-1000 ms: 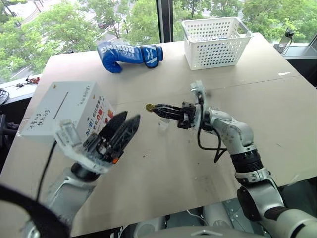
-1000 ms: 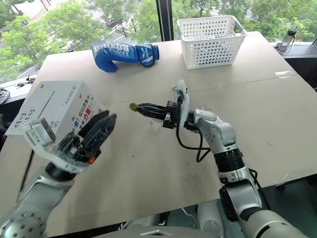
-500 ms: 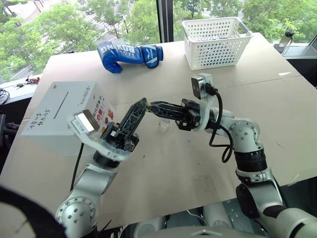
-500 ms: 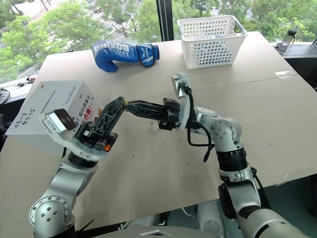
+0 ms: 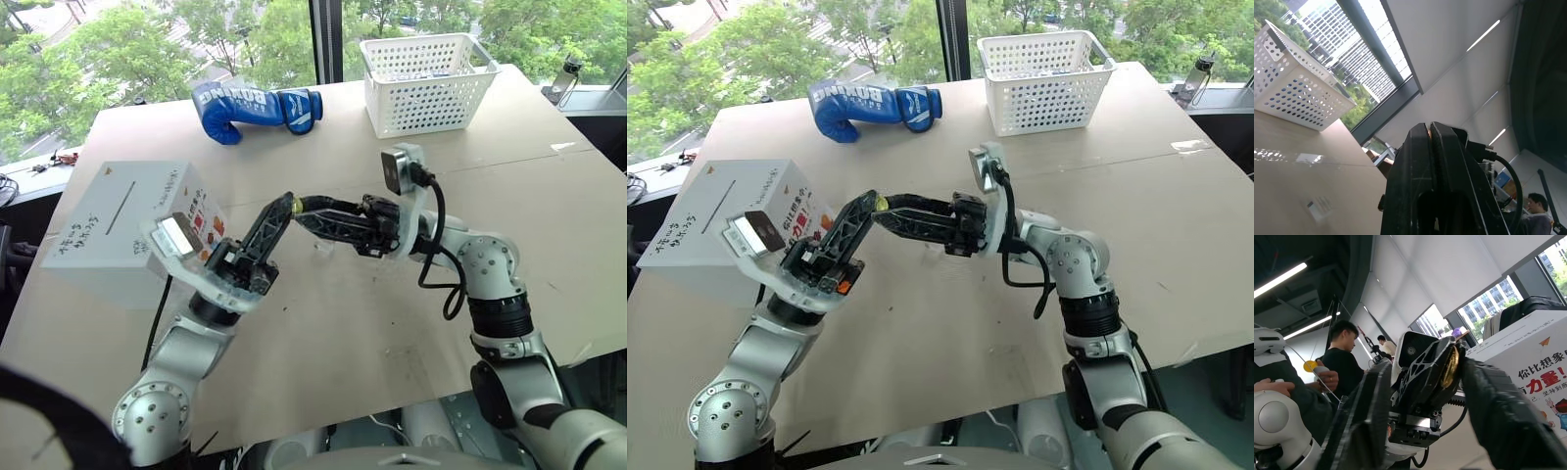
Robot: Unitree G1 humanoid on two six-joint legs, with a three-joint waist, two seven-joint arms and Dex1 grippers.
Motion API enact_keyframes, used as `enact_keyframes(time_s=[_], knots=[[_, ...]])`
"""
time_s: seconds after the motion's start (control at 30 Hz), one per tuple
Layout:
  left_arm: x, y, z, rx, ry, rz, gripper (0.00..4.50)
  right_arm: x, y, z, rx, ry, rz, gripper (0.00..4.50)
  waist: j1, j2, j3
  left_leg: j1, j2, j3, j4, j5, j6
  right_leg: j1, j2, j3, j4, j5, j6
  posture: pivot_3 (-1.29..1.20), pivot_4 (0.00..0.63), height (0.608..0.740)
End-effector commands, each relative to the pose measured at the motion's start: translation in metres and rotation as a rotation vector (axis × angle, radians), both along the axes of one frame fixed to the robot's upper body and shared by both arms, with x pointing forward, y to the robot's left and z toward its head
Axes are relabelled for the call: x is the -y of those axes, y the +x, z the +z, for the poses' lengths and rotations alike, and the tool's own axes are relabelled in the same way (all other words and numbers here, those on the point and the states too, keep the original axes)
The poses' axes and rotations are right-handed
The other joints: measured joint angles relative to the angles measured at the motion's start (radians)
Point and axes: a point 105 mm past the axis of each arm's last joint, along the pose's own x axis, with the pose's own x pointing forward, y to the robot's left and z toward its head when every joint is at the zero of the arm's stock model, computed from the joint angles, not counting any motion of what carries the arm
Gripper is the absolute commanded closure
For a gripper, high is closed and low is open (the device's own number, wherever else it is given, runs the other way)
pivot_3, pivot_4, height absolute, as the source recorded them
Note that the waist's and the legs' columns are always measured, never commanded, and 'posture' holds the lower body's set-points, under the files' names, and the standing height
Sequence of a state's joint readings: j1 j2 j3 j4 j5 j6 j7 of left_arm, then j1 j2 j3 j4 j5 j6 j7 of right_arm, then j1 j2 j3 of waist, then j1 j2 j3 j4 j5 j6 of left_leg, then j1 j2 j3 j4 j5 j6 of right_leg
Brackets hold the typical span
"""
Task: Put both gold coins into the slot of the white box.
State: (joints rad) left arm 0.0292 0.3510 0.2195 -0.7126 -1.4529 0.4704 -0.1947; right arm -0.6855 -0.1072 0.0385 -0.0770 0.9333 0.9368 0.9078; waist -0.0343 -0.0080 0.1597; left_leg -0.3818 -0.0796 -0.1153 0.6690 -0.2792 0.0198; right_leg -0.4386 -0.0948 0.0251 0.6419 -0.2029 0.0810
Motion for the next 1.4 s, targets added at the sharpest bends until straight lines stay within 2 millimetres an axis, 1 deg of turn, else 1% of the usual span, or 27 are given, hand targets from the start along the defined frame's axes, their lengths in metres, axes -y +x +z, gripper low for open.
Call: enact_keyframes(time_s=[0.03, 0.1, 0.13, 0.17, 0.23, 0.33, 0.4, 0.47, 0.6, 0.77, 0.93, 1.07, 1.13, 1.2, 1.3, 1.4], knots=[[-0.02, -0.003, 0.05, 0.146, 0.109, 0.188, 4.5, 0.014, 0.011, 0.007, 0.207, -0.072, -0.086, 1.11, 0.004, -0.001, 0.001, 0.0, 0.0, 0.0, 0.0, 0.0, 0.0, 0.0, 0.0, 0.0, 0.0, 0.0, 0.0, 0.0, 0.15, 0.721], [-0.026, -0.001, 0.074, 0.205, 0.164, 0.273, 4.5, 0.019, 0.018, 0.005, 0.323, -0.132, -0.116, 1.11, 0.007, -0.001, 0.001, -0.001, -0.001, -0.001, 0.001, 0.0, 0.0, 0.0, 0.0, -0.001, 0.0, 0.0, 0.0, 0.0, 0.15, 0.721], [-0.028, 0.002, 0.085, 0.224, 0.217, 0.329, 4.5, 0.02, 0.022, 0.008, 0.387, -0.147, -0.135, 1.11, 0.008, -0.002, 0.001, -0.001, -0.001, -0.001, 0.001, 0.0, 0.0, 0.0, -0.001, -0.001, 0.0, 0.0, 0.0, 0.0, 0.15, 0.721], [-0.031, 0.005, 0.097, 0.245, 0.283, 0.4, 4.5, 0.021, 0.027, 0.015, 0.451, -0.146, -0.161, 1.11, 0.007, -0.002, 0.001, 0.0, -0.001, 0.0, 0.001, 0.0, 0.0, 0.0, -0.001, 0.0, 0.0, 0.0, 0.0, 0.0, 0.15, 0.721], [-0.035, 0.01, 0.114, 0.263, 0.42, 0.511, 4.5, 0.021, 0.034, 0.031, 0.556, -0.128, -0.201, 1.11, 0.0, -0.004, 0.004, -0.001, -0.001, 0.0, 0.001, 0.0, 0.0, -0.001, 0.0, 0.0, 0.001, 0.0, 0.0, 0.0, 0.15, 0.721], [-0.046, 0.016, 0.122, 0.215, 0.557, 0.653, 4.5, 0.018, 0.038, 0.044, 0.665, -0.118, -0.211, 1.11, -0.006, -0.004, 0.004, 0.0, -0.001, 0.001, -0.001, 0.0, -0.001, -0.002, 0.001, 0.001, 0.0, 0.0, 0.001, 0.0, 0.15, 0.721], [-0.057, 0.019, 0.122, 0.157, 0.651, 0.749, 4.5, 0.015, 0.037, 0.05, 0.707, -0.108, -0.203, 1.11, -0.007, -0.005, 0.004, -0.001, 0.0, 0.001, -0.002, 0.0, -0.001, -0.004, 0.001, 0.001, 0.0, 0.0, 0.001, 0.0, 0.15, 0.721], [-0.071, 0.02, 0.119, 0.092, 0.734, 0.846, 4.5, 0.012, 0.034, 0.057, 0.728, -0.089, -0.184, 1.11, -0.006, -0.005, 0.005, -0.004, 0.001, 0.001, -0.003, 0.0, -0.001, -0.008, 0.002, 0.001, 0.0, 0.0, 0.001, 0.0, 0.15, 0.721], [-0.093, 0.014, 0.113, -0.001, 0.784, 0.964, 4.5, 0.004, 0.027, 0.061, 0.738, -0.071, -0.141, 1.11, -0.005, -0.004, 0.006, -0.007, 0.002, 0.0, -0.003, 0.0, -0.002, -0.01, 0.002, 0.001, 0.0, 0.0, 0.001, 0.0, 0.15, 0.721], [-0.112, 0.008, 0.097, -0.081, 0.831, 1.027, 4.5, -0.001, 0.026, 0.059, 0.724, -0.075, -0.127, 1.11, -0.003, -0.004, 0.006, -0.007, 0.002, 0.0, -0.002, 0.0, -0.002, -0.009, 0.002, 0.001, 0.0, 0.0, 0.001, 0.0, 0.15, 0.721], [-0.132, 0.001, 0.079, -0.15, 0.888, 1.072, 4.5, -0.002, 0.028, 0.055, 0.69, -0.082, -0.134, 1.11, -0.003, -0.004, 0.006, -0.007, 0.002, 0.0, -0.002, -0.001, -0.002, -0.009, 0.002, 0.001, 0.0, 0.0, 0.001, 0.0, 0.15, 0.721], [-0.15, -0.005, 0.065, -0.199, 0.926, 1.101, 4.5, 0.0, 0.029, 0.053, 0.677, -0.088, -0.146, 1.11, -0.006, -0.004, 0.006, -0.006, 0.002, 0.001, -0.002, -0.001, -0.002, -0.01, 0.002, 0.002, 0.0, 0.0, 0.001, 0.0, 0.15, 0.721], [-0.154, -0.007, 0.058, -0.212, 0.952, 1.094, 4.5, 0.0, 0.029, 0.052, 0.675, -0.089, -0.149, 1.11, -0.005, -0.004, 0.006, -0.006, 0.002, 0.001, -0.002, -0.001, -0.002, -0.01, 0.002, 0.002, 0.0, 0.0, 0.001, 0.0, 0.15, 0.721], [-0.158, -0.009, 0.044, -0.244, 0.973, 1.053, 4.5, -0.001, 0.03, 0.052, 0.676, -0.09, -0.152, 1.11, -0.005, -0.004, 0.006, -0.006, 0.002, 0.001, -0.002, -0.001, -0.003, -0.009, 0.002, 0.001, 0.0, 0.0, 0.001, 0.0, 0.15, 0.721], [-0.166, -0.012, 0.028, -0.275, 0.972, 1.026, 4.5, 0.0, 0.03, 0.053, 0.675, -0.085, -0.16, 1.11, -0.006, -0.004, 0.006, -0.006, 0.002, 0.002, -0.002, -0.001, -0.003, -0.009, 0.002, 0.002, 0.0, 0.0, 0.0, 0.0, 0.15, 0.721], [-0.173, -0.01, 0.011, -0.303, 0.961, 0.985, 4.5, 0.0, 0.03, 0.053, 0.672, -0.083, -0.167, 1.11, -0.005, -0.004, 0.006, -0.006, 0.003, 0.002, -0.002, -0.001, -0.003, -0.009, 0.002, 0.002, 0.0, 0.0, 0.0, 0.0, 0.15, 0.721]])
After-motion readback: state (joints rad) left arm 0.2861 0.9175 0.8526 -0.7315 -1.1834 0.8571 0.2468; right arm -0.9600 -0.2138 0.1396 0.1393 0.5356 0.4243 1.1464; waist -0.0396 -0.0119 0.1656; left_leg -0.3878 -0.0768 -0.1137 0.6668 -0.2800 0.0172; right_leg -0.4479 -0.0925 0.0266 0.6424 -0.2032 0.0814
